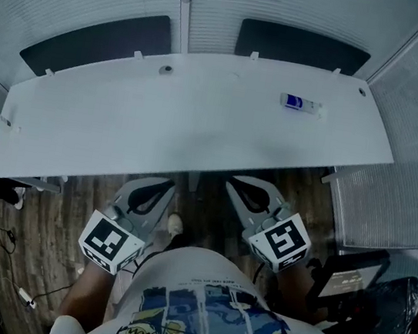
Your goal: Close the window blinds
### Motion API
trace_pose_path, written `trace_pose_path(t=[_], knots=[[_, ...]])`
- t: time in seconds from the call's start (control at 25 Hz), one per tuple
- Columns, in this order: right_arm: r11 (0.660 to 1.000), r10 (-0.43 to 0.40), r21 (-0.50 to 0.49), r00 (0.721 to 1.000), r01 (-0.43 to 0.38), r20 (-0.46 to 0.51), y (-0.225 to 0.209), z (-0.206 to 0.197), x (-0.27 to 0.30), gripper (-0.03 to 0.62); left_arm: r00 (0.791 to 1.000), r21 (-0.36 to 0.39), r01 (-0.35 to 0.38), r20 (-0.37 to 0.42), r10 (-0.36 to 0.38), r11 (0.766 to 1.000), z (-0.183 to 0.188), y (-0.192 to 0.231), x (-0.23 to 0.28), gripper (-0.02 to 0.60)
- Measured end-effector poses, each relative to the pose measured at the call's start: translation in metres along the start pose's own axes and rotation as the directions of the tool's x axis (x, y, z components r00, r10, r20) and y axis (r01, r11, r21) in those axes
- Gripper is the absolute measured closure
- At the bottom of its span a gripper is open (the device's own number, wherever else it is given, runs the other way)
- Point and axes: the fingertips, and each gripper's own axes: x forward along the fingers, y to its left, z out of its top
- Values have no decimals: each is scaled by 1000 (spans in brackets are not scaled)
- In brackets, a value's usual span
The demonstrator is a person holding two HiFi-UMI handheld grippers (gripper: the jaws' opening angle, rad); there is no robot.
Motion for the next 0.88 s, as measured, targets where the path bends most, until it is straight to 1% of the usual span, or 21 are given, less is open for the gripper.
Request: trace_pose_path(t=[0.12,0.28,0.52,0.64,0.8,0.88], knots=[[1000,10,6,1000,-10,1,5,-10,-10,588,1000,-6,-10,-5,9,1000,-8,-12,-2,577],[1000,21,9,1000,-21,7,18,-8,-34,588,1000,-21,-23,-18,23,999,-3,-39,-14,577],[999,44,29,999,-44,-17,36,-25,-51,588,999,-39,-43,-33,42,998,-4,-63,-29,577],[999,46,22,999,-46,-24,45,-26,-56,588,999,-40,-34,-30,33,999,-9,-72,-34,577],[999,27,-34,999,-28,-28,52,-18,-58,588,1000,-33,-13,-25,12,999,-5,-77,-38,577],[1000,19,-22,1000,-19,-17,59,-12,-58,588,1000,-27,-2,-22,1,1000,-1,-78,-43,577]])
